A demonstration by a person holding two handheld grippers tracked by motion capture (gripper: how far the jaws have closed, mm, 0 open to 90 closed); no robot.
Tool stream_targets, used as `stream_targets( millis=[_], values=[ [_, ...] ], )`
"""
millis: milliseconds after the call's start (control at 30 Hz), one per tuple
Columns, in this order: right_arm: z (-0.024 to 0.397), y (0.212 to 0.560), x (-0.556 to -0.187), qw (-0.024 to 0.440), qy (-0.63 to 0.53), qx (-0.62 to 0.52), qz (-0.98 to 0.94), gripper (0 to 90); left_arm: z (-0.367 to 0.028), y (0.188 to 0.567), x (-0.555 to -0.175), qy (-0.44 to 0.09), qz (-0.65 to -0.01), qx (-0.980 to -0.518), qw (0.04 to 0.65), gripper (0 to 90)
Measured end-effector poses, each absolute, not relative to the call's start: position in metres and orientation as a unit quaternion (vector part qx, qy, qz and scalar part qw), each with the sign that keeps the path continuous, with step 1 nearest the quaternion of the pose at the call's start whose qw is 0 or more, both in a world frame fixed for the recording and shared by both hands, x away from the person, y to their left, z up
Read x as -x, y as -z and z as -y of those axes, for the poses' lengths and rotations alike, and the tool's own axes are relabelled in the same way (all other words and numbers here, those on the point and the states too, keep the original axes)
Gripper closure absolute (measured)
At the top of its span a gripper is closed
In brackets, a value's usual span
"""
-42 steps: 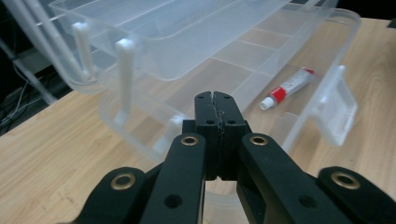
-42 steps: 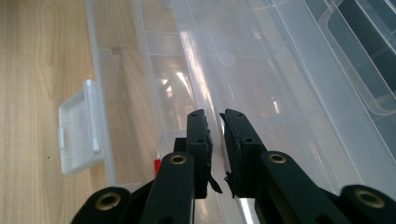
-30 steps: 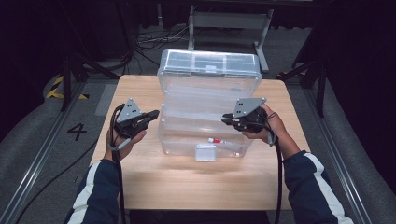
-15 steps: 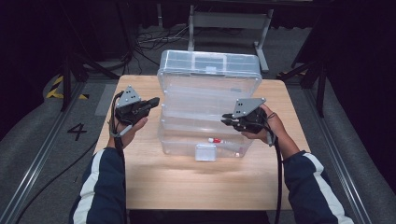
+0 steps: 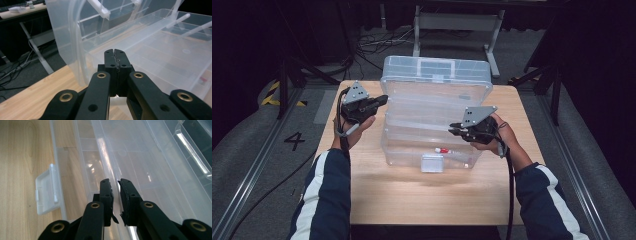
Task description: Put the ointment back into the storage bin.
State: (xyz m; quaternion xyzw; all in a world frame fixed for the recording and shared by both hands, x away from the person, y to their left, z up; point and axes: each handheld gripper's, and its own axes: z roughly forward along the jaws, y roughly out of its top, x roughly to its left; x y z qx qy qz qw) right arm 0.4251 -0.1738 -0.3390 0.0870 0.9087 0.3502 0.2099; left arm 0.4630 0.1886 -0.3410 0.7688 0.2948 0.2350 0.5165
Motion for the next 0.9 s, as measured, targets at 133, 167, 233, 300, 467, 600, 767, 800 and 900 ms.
stream_targets(
  millis=[133,167,233,300,467,600,767,800,900],
  values=[
    [0.174,0.339,-0.425,0.210,-0.349,-0.087,-0.909,81.1,-0.191,0.333,-0.466,-0.240,-0.297,-0.762,0.523,90.0],
    [0.174,0.339,-0.425,0.210,-0.349,-0.087,-0.909,81.1,-0.192,0.331,-0.467,-0.236,-0.296,-0.763,0.524,90.0],
    [0.174,0.339,-0.424,0.209,-0.350,-0.088,-0.909,81.1,-0.192,0.329,-0.467,-0.240,-0.296,-0.761,0.524,90.0],
    [0.174,0.340,-0.424,0.211,-0.349,-0.087,-0.909,81.1,-0.193,0.327,-0.467,-0.240,-0.297,-0.760,0.526,90.0],
    [0.174,0.341,-0.423,0.209,-0.349,-0.087,-0.909,80.9,-0.194,0.325,-0.467,-0.241,-0.299,-0.759,0.525,90.0],
    [0.174,0.341,-0.422,0.211,-0.348,-0.089,-0.909,80.7,-0.193,0.325,-0.466,-0.242,-0.299,-0.759,0.525,90.0],
    [0.175,0.343,-0.420,0.212,-0.348,-0.090,-0.909,80.5,-0.192,0.325,-0.465,-0.242,-0.296,-0.761,0.525,90.0],
    [0.175,0.343,-0.420,0.211,-0.348,-0.090,-0.909,80.4,-0.191,0.325,-0.464,-0.241,-0.295,-0.760,0.526,90.0],
    [0.175,0.344,-0.419,0.209,-0.346,-0.089,-0.910,80.3,-0.186,0.324,-0.462,-0.245,-0.288,-0.767,0.518,90.0]
  ],
)
